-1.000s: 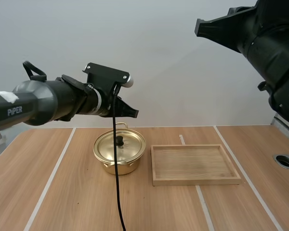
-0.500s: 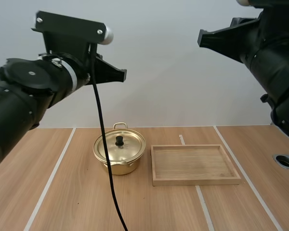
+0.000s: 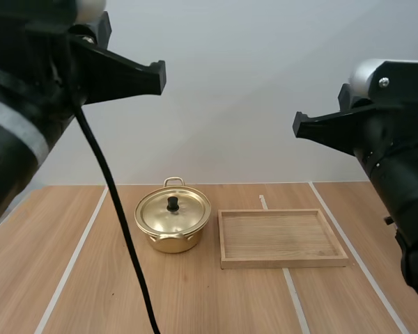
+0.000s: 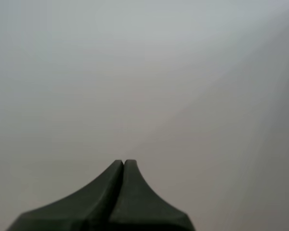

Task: Open the pot, put the pineapple inside, and close it

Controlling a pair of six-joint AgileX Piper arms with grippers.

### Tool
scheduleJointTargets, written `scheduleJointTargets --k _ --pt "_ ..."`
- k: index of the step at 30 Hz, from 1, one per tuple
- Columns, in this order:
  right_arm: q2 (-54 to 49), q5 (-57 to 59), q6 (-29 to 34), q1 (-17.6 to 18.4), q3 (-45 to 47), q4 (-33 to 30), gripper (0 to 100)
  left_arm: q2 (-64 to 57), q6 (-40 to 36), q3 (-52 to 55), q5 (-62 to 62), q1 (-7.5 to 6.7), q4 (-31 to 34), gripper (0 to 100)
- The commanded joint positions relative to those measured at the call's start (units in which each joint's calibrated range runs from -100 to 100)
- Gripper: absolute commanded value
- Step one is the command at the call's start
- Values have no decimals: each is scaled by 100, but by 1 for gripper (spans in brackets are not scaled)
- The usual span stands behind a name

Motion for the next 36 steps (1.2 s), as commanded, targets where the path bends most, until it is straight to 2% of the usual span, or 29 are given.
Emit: scheduleJointTargets --k 1,6,13,16,19,23,26,30,36 --pt "-356 -112 -34 -28 170 16 0 -497 -66 341 -32 7 54 0" --pt "-751 -505 -34 -28 602 16 0 -1235 -66 1022 -32 7 65 0" --pt "-900 -1231 -34 -28 1228 16 0 -1520 -213 1679 511 7 733 0" --pt "-900 -1215 -34 -28 1401 16 0 -1520 -773 1942 554 7 1213 0" --pt "-900 -1194 -34 -28 1532 16 0 -1520 -1272 2233 651 7 1992 0" --pt "-900 -716 -34 -28 1652 16 0 -1520 -2294 2503 676 8 2913 0" --pt "-888 -251 -34 -28 1666 16 0 -1520 -2887 2572 619 107 3503 0" --pt "-888 -277 -34 -28 1728 16 0 -1520 -3210 2572 991 235 3830 0" --pt "-888 -133 -34 -28 1775 16 0 -1520 -3201 2572 1204 243 4078 0"
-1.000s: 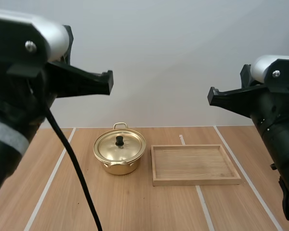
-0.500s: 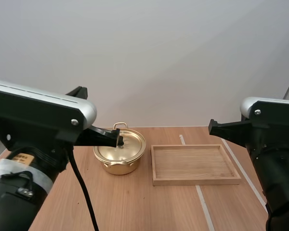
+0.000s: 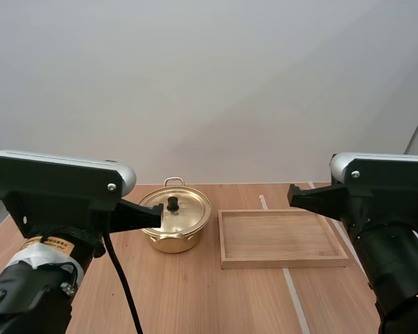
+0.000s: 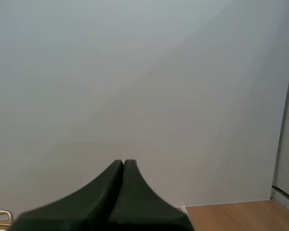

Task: Open the pot, put the pineapple inside, and close it

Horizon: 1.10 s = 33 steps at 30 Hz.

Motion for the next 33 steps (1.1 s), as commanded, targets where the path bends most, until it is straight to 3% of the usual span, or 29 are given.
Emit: scheduleJointTargets --k 1,17,33 --pt "-30 286 -34 -28 24 6 0 -31 -65 21 13 18 185 0" --pt "-30 246 -34 -28 65 6 0 -31 -65 193 -107 18 209 0" --pt "-30 247 -34 -28 1373 6 0 -321 -65 1919 34 18 853 0"
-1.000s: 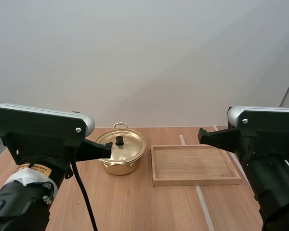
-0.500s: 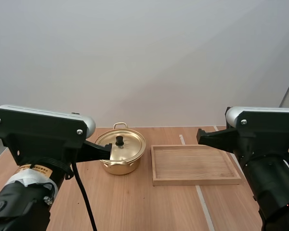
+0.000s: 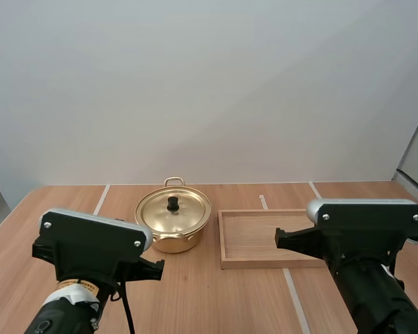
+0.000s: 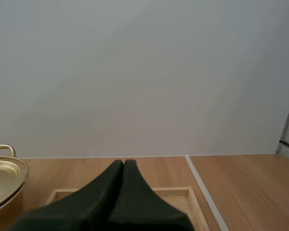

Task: Open the pot, put the pineapple inside, and close it

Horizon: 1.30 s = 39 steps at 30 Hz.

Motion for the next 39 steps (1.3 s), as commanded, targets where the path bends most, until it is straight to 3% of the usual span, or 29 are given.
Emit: scheduleJointTargets --k 1,21,24,27,33,36,39 --pt "-30 38 -34 -28 113 6 0 -43 -56 142 67 18 46 0" --pt "-30 38 -34 -28 113 6 0 -43 -56 142 153 18 101 0" --pt "-30 -853 -34 -28 113 6 0 -43 -56 142 153 18 101 0" --pt "-30 -1034 -34 -28 113 4 0 -43 -56 142 153 18 101 0" --pt "-30 -913 -34 -28 113 -2470 0 -43 -56 142 153 18 101 0" --pt "-30 -277 -34 -28 113 -3966 0 -43 -56 142 153 18 101 0" --pt "-30 779 -34 -28 113 -4762 0 -43 -56 142 153 18 101 0"
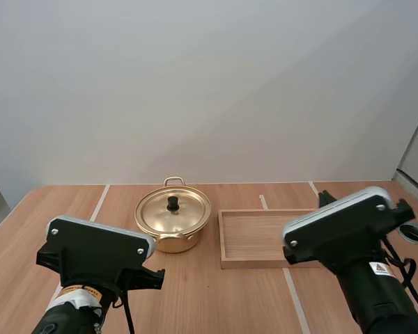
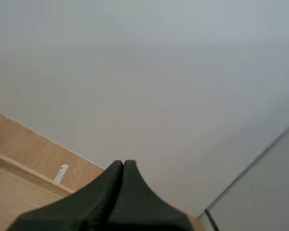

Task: Open the pot, put the pineapple inside, and close it

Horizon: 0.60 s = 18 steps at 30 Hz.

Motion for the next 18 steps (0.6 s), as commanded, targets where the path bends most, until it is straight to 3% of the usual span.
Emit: scheduleJointTargets --k 1,6,11,18 --pt "-30 1254 -30 -28 0 -893 0 -34 -56 13 -55 18 24 0" --pt "-30 3570 -30 -28 0 -993 0 -34 -56 13 -55 18 24 0" --pt "-30 3635 116 -28 0 -1543 0 -34 -56 13 -55 18 24 0" --pt "-30 3223 3298 -28 0 -2778 0 -34 -56 13 -55 18 24 0"
